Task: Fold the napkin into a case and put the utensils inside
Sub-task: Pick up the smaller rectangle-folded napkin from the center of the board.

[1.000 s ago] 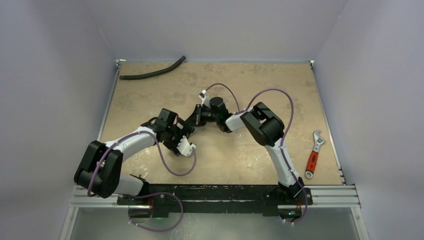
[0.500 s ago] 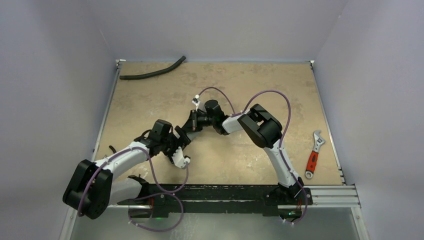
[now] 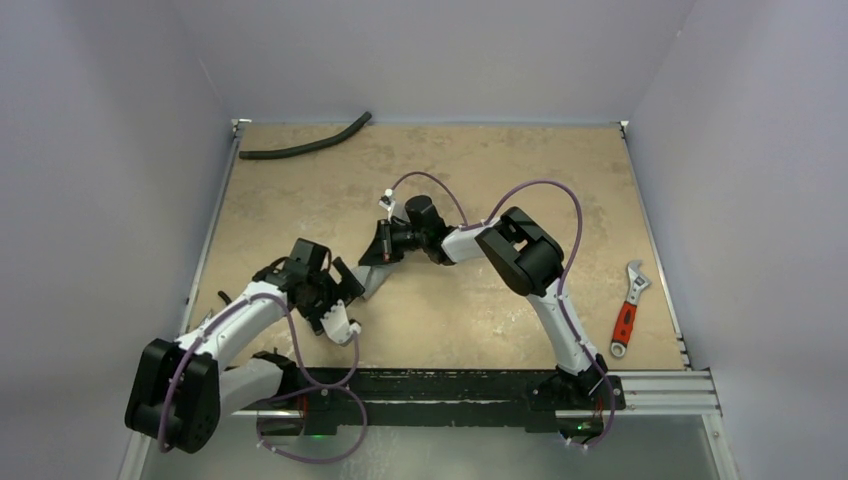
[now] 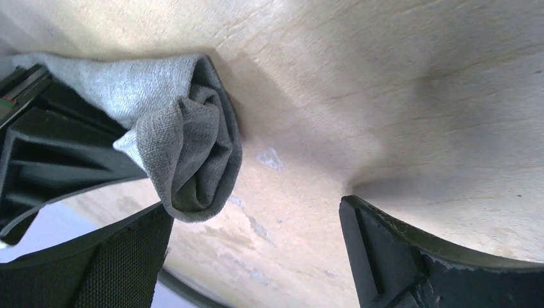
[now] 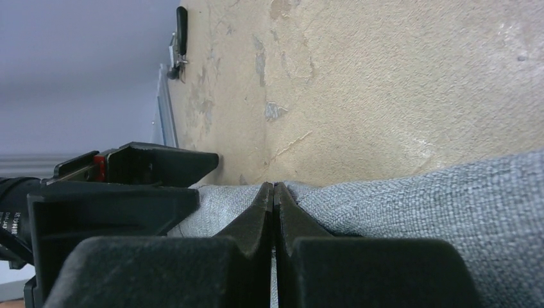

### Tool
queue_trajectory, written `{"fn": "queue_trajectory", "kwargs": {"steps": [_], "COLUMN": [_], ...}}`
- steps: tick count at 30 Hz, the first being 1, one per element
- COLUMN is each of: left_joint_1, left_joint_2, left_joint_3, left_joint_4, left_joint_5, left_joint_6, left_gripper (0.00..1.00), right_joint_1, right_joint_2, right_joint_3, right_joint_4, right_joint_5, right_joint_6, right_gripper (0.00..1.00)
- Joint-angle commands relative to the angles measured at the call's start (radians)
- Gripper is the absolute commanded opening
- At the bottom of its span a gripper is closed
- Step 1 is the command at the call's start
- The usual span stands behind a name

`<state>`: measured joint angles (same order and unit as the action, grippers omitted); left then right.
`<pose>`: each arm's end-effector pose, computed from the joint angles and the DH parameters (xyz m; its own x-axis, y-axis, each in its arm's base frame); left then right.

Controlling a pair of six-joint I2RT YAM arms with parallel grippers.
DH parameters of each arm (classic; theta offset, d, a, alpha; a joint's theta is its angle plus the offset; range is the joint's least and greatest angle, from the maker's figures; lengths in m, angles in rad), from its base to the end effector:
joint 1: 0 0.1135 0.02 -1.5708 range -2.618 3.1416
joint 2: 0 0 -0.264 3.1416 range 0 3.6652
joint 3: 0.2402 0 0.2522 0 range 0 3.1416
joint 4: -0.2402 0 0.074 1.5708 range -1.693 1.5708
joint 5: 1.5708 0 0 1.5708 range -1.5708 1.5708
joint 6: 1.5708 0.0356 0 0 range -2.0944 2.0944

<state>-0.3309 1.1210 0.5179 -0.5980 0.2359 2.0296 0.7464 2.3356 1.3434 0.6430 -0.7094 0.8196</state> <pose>0.1678 -0.0664 0.1604 0.7454 0.6657 -0.0354 0.6154 -0.6667 0.4205 0.3380 0.3442 0.0971 -0.8764 -0.0552 -0.4784 -0.4747 0.2663 0.8389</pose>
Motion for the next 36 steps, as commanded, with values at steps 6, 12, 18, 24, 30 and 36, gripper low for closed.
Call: {"fn": "queue_trajectory", "kwargs": {"steps": [6, 12, 18, 24, 30, 36], "left_joint_1": [0.009, 0.007, -0.040, -0.044, -0.045, -0.045], "left_joint_2": [-0.116, -0.055, -0.069, -0.237, -0.189, -0.088], "left_joint_3": [-0.273, -0.302, -0.330, -0.294, -0.329, -0.287], "left_joint_4": [0.475, 0.583, 0.724, 0.611, 0.627, 0.585], "left_joint_5": [0.122, 0.166, 0.233, 0.287, 0.291, 0.269], "left_joint_6": [0.196, 0.251, 0.204, 0.057, 0.134, 0.195], "left_gripper": [0.99, 0.98, 0.98, 0.99, 0.99, 0.99], "right_joint_1": [0.031, 0.031, 0.032, 0.031, 0.032, 0.031], "right_joint_2": [0.088, 0.093, 0.091, 0.089, 0.082, 0.079], "right_joint_3": [-0.053, -0.053, -0.052, -0.067, -0.078, -0.084], "right_joint_4": [-0.225, -0.201, -0.200, -0.176, -0.159, -0.152], "right_joint_5": [0.026, 0.016, 0.010, 0.005, 0.006, 0.001], "right_joint_6": [-0.076, -0.059, -0.055, -0.048, -0.042, -0.039], "right_gripper": [0.00, 0.00, 0.00, 0.00, 0.00, 0.00]}}
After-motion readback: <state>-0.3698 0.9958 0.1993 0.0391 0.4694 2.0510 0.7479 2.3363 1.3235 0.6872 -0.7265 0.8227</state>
